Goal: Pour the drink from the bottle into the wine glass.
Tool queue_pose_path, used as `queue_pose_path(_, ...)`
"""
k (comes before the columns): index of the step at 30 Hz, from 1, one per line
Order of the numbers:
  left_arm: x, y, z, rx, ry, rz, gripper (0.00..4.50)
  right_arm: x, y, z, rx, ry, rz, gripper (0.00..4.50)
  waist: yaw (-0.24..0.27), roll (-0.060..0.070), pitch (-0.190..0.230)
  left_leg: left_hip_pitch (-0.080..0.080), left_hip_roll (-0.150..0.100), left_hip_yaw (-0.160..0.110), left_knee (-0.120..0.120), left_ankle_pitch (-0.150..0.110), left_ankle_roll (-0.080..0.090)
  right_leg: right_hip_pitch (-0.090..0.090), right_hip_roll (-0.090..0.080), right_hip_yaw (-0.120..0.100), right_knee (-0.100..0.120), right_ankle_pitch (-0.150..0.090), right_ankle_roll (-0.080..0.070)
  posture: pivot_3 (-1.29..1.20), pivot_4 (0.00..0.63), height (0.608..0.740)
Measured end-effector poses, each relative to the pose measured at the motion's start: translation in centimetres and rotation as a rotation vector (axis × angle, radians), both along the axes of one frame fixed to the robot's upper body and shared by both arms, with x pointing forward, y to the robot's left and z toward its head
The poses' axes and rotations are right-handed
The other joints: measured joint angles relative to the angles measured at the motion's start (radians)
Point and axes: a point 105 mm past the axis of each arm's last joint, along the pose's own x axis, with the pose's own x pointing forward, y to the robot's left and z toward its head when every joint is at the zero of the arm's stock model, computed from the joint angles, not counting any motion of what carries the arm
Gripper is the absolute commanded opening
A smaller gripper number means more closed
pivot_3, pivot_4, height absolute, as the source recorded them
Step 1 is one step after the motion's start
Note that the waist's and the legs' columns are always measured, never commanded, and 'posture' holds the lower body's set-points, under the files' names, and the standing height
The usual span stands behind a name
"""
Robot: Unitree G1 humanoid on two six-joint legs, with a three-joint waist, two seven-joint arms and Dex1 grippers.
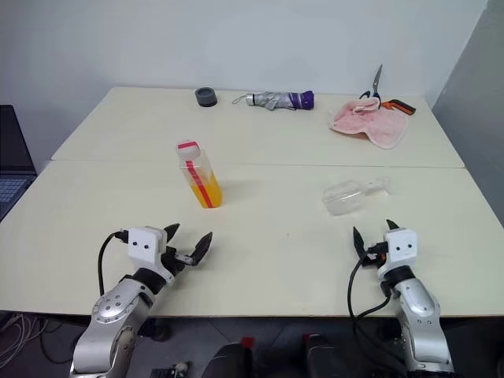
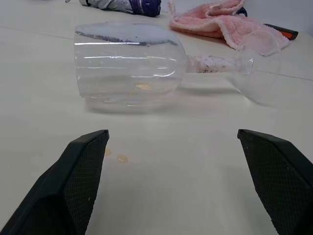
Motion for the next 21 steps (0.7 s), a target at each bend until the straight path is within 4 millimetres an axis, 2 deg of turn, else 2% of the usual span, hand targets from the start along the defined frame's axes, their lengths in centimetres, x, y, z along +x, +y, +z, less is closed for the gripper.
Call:
queue_pose_path(6, -0.1, -0.7, 0.2, 0.006, -0.009, -0.03, 4.48, 0.0, -0.1, -0.2, 0.001, -0.003, -0.002, 4.5, 0.0, 0.0, 0.0, 0.0, 0.0, 0.0, 0.0, 0.0, 0.0, 0.0, 0.0, 0.0, 0.0, 0.0, 0.0, 0.0, 0.15, 0.74)
queue_pose_path(21, -0.2, -0.7, 0.7, 0.002, -0.043, -0.029, 4.48, 0.1, 0.6, 0.9, -0.001, -0.01, 0.014, 4.5, 0.0, 0.0, 0.0, 0.0, 0.0, 0.0, 0.0, 0.0, 0.0, 0.0, 0.0, 0.0, 0.0, 0.0, 0.0, 0.0, 0.15, 0.74)
